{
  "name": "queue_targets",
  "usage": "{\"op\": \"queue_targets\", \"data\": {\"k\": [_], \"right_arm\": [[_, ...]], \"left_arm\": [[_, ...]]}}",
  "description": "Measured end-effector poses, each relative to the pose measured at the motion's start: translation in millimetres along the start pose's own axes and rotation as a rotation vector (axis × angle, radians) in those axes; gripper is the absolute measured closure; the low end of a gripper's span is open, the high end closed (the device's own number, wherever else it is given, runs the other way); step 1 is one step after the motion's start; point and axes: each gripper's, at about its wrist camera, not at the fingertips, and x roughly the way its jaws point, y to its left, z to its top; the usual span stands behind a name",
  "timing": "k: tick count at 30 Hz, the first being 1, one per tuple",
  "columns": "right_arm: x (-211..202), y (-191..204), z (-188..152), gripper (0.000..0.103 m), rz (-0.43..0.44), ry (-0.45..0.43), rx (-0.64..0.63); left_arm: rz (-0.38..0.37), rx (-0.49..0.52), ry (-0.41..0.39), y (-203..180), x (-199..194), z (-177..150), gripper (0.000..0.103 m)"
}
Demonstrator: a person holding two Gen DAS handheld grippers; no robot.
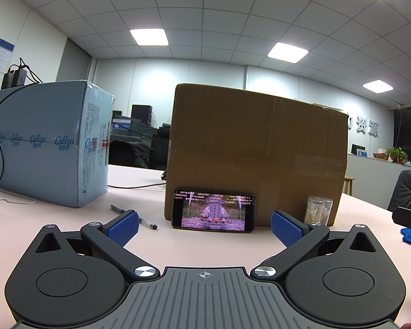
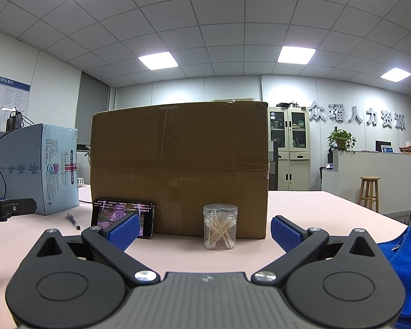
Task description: Clean bowl
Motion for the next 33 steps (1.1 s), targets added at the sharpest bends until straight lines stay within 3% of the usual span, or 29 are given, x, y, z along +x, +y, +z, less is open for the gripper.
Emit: {"op": "queue_targets", "data": {"k": [33], "right_arm": [[0.5, -0.1, 0.5, 0.000, 0.001, -0.002, -0.002]], "left_arm": [[-0.001, -0.003, 0.008, 1.8, 0.5, 0.3, 0.000]]}}
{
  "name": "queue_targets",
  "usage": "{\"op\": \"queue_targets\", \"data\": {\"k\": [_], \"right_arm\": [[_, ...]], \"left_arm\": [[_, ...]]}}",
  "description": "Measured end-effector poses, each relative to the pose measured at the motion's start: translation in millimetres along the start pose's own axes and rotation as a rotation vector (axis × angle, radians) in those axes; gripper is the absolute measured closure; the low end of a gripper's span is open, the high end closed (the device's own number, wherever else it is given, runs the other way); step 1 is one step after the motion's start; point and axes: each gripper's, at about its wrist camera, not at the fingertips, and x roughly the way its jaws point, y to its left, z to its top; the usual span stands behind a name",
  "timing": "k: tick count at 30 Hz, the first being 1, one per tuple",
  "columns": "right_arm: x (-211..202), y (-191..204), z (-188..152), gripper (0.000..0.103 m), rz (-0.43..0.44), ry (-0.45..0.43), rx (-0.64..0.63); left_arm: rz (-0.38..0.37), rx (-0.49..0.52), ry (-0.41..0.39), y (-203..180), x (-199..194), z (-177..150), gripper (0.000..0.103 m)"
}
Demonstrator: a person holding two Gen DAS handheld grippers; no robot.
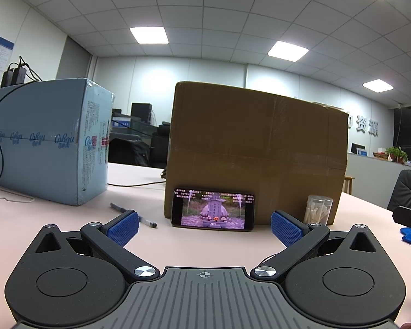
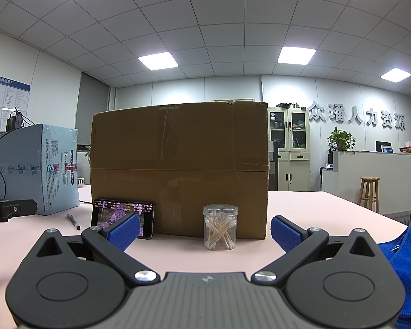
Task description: Clean bowl
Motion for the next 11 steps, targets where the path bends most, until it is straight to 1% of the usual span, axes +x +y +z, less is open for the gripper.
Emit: {"op": "queue_targets", "data": {"k": [11], "right_arm": [[0.0, 0.0, 0.0, 0.000, 0.000, 0.000, 0.000]], "left_arm": [[-0.003, 0.003, -0.001, -0.7, 0.4, 0.0, 0.000]]}}
